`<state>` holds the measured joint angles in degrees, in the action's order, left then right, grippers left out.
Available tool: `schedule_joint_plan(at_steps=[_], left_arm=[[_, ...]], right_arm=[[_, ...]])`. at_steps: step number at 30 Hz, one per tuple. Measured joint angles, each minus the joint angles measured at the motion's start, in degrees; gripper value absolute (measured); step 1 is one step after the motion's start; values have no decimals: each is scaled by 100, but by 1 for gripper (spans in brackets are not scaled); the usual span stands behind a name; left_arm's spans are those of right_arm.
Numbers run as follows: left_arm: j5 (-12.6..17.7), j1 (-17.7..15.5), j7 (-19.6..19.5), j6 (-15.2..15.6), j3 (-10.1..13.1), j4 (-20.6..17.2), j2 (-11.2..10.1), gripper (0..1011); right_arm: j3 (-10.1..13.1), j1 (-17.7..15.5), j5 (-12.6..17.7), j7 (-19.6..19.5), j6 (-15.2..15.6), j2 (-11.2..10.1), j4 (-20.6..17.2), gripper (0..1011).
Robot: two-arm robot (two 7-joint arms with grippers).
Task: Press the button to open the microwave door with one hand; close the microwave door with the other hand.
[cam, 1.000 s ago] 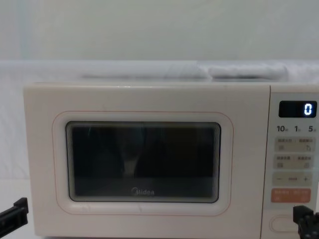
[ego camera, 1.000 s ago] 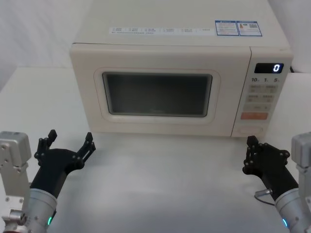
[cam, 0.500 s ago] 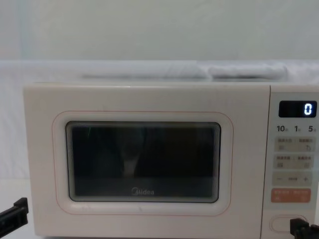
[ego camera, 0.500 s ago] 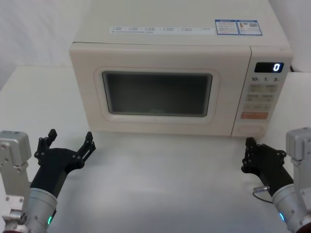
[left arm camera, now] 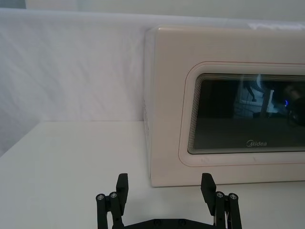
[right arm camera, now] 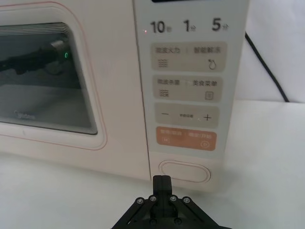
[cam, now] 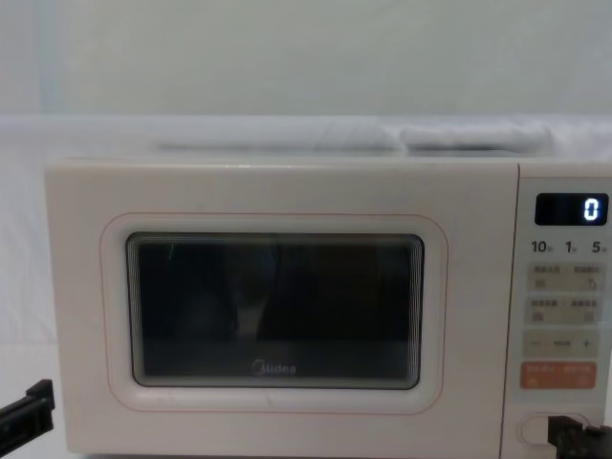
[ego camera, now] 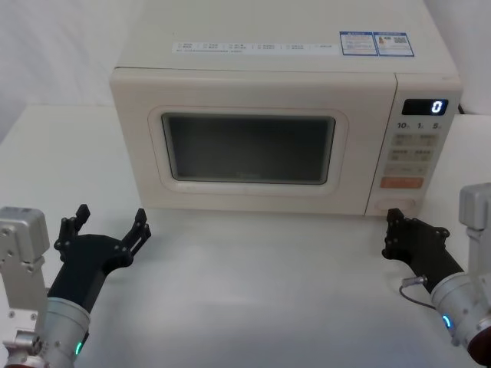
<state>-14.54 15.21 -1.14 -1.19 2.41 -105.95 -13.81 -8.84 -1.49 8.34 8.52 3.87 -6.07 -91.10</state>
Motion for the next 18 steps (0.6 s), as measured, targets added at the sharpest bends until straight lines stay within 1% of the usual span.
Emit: schedule_joint_plan(at_steps=[3,8,14,18], left_arm=[[0,0,0,0,0,0,0,1001],[0,0,0,0,0,0,0,1001],[0,0,0,0,0,0,0,1001],[0,0,0,0,0,0,0,1001]], right_arm=[[24,84,102,57,78,-10,84,0],[12,215,170,70,185,-19,235,0],[-35,360,155,31,308,-41,335,0],[-53,440,89,-46,380,-54,379,0]])
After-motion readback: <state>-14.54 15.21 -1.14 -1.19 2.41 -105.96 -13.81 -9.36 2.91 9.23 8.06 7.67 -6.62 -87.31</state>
